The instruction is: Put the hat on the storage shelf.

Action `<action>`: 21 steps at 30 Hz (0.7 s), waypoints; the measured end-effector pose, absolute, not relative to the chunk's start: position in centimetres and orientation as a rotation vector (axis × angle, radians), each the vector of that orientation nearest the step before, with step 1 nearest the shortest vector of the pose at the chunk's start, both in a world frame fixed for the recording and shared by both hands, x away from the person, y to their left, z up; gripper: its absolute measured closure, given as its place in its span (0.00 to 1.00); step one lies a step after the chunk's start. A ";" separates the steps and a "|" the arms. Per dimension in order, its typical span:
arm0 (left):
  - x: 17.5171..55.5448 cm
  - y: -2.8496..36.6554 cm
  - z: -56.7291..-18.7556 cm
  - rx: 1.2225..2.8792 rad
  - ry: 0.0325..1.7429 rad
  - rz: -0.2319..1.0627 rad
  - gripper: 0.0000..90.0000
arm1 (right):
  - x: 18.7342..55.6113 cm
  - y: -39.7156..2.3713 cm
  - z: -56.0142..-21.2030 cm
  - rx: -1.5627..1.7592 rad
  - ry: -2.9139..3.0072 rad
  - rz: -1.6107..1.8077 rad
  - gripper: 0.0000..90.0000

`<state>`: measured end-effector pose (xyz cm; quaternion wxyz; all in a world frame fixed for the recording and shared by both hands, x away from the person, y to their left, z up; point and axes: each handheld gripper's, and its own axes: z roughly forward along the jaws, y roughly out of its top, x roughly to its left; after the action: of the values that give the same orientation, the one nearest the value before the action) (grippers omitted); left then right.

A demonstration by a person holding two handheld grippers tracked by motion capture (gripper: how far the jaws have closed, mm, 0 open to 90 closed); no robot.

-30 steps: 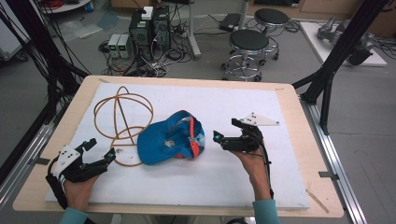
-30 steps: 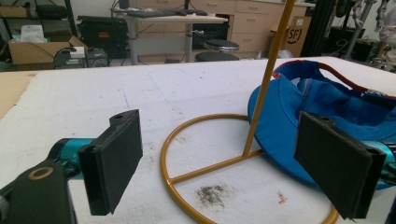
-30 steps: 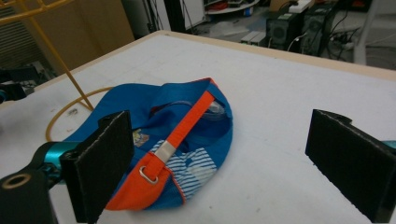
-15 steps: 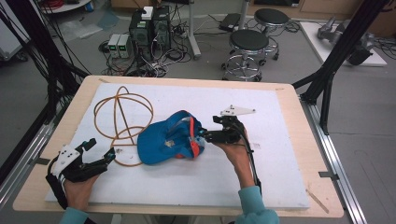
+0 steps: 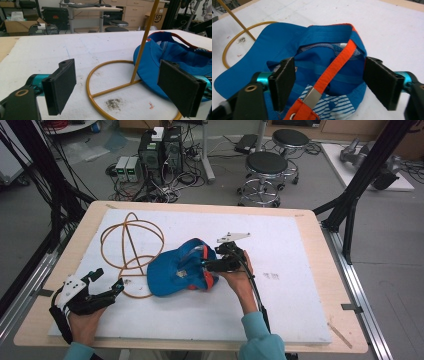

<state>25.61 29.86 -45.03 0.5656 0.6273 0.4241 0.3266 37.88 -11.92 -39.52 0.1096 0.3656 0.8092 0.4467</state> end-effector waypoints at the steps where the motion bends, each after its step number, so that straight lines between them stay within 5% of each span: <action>1: 25.6 29.9 -45.0 1.476 0.997 0.768 0.18 | 38.0 -11.7 -39.7 1.086 2.386 1.310 0.32; 21: 25.6 29.9 -45.0 1.477 0.999 0.767 0.18 | 39.2 -10.8 -41.8 1.180 2.427 1.245 0.50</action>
<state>25.62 29.86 -45.02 0.5651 0.6278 0.4246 0.3260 39.19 -10.79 -41.84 0.0849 0.3956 0.8137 0.4173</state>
